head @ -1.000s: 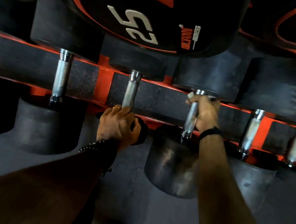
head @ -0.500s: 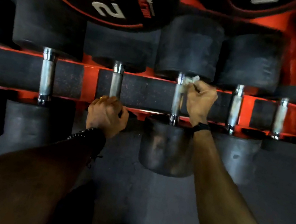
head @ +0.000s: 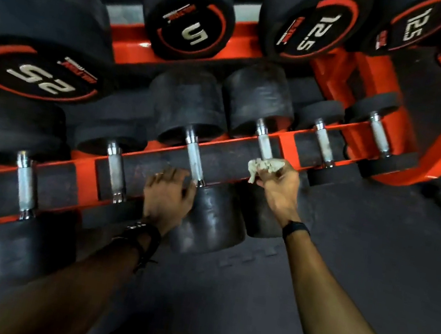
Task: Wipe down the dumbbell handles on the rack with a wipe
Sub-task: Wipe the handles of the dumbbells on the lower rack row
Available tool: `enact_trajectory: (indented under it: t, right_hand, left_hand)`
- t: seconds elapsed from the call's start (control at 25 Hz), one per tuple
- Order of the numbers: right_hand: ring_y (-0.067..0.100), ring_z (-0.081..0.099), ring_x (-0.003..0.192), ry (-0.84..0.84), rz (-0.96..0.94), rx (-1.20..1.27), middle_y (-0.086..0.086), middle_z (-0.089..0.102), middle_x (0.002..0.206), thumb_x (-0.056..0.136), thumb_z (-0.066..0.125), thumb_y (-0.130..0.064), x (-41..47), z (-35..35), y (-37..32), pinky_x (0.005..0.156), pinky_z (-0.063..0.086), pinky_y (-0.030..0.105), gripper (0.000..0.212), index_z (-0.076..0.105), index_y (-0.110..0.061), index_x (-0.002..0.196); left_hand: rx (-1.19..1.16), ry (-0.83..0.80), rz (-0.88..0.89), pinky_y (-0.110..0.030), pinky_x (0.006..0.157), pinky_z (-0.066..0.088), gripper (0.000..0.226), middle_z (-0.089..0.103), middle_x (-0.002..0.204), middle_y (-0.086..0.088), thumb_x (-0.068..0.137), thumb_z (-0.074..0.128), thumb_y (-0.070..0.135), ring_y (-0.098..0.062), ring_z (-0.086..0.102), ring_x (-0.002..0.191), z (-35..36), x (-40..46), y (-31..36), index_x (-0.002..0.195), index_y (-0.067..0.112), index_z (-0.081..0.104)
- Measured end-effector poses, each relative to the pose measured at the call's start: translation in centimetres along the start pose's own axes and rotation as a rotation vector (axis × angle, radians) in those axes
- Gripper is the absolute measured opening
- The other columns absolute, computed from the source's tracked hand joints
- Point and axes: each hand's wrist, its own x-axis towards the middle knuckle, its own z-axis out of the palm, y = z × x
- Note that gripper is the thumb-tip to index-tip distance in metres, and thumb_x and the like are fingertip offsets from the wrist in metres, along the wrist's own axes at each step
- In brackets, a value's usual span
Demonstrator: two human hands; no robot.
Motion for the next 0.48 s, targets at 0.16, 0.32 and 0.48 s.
enact_trajectory:
  t: [0.16,0.32,0.48]
  right_hand:
    - [0.015,0.065,0.074,0.031,-0.094,-0.140,0.001,0.069,0.080,0.079,0.071,-0.005,1.9,-3.0,1.1,0.073,0.058,0.043,0.014,0.062,-0.014,0.085]
    - [0.011,0.059,0.071,0.060,-0.225,-0.247,-0.004,0.063,0.078,0.075,0.055,0.001,5.0,-4.6,1.1,0.068,0.053,0.038,0.020,0.061,-0.013,0.088]
    - [0.022,0.065,0.080,-0.079,-0.258,-0.493,0.003,0.069,0.085,0.084,0.063,-0.009,8.1,-3.7,1.7,0.073,0.052,0.040,0.014,0.061,-0.014,0.097]
  left_hand:
    - [0.004,-0.123,-0.102,-0.041,0.080,0.049,0.040,0.067,0.088,-0.010,0.093,0.052,0.046,-0.033,0.064,0.087,1.3,1.9,6.4,0.080,0.012,0.068]
    - [0.101,-0.173,-0.203,-0.041,0.084,0.047,0.048,0.068,0.090,-0.015,0.092,0.054,0.049,-0.036,0.064,0.089,2.6,2.9,8.5,0.096,0.003,0.068]
    - [0.125,-0.172,-0.199,-0.044,0.079,0.049,0.043,0.067,0.079,-0.017,0.088,0.055,0.044,-0.038,0.064,0.082,4.0,3.4,8.7,0.084,0.004,0.068]
